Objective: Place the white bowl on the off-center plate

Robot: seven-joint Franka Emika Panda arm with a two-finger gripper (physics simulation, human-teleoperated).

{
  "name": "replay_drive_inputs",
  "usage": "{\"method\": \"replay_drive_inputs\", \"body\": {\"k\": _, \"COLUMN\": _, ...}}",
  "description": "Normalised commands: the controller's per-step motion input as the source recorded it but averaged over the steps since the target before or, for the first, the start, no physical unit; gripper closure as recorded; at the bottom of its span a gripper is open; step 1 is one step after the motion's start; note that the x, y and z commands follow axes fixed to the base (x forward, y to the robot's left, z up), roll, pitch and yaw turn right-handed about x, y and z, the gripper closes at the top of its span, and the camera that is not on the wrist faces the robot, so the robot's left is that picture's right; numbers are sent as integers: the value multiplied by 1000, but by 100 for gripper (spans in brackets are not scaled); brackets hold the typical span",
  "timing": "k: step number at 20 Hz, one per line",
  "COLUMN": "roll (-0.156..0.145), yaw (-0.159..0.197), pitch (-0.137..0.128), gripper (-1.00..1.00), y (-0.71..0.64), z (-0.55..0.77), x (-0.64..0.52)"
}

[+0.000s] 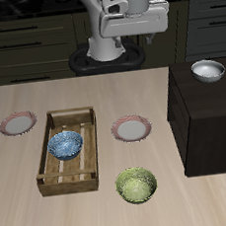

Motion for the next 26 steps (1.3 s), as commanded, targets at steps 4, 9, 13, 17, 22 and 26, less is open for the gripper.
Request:
{"method": "replay_drive_inputs", "body": {"k": 4, "roll": 5, "yaw": -3, "pitch": -12, "gripper": -100, "y": 292, "z": 69, "x": 173}}
{"method": "replay_drive_inputs", "body": {"k": 9, "roll": 21, "yaw": 0, "pitch": 16, "gripper": -100, "y": 310, "z": 2, "x": 224}}
{"method": "replay_drive_inputs", "body": {"k": 13, "roll": 26, "yaw": 8, "pitch": -2, "gripper": -100, "y": 298, "z": 58, "x": 187}}
{"method": "replay_drive_inputs", "body": {"k": 17, "roll": 13, "yaw": -11, "pitch": 6, "gripper": -100, "y": 302, "z": 57, "x": 169}}
{"method": "replay_drive_inputs", "body": {"k": 22, "roll": 25, "yaw": -5, "pitch": -2, "gripper": -100, "y": 364, "z": 66, "x": 131}}
{"method": "replay_drive_inputs", "body": {"k": 26, "roll": 8, "yaw": -16, "pitch": -4, "gripper": -100, "y": 255, "z": 76, "x": 149}}
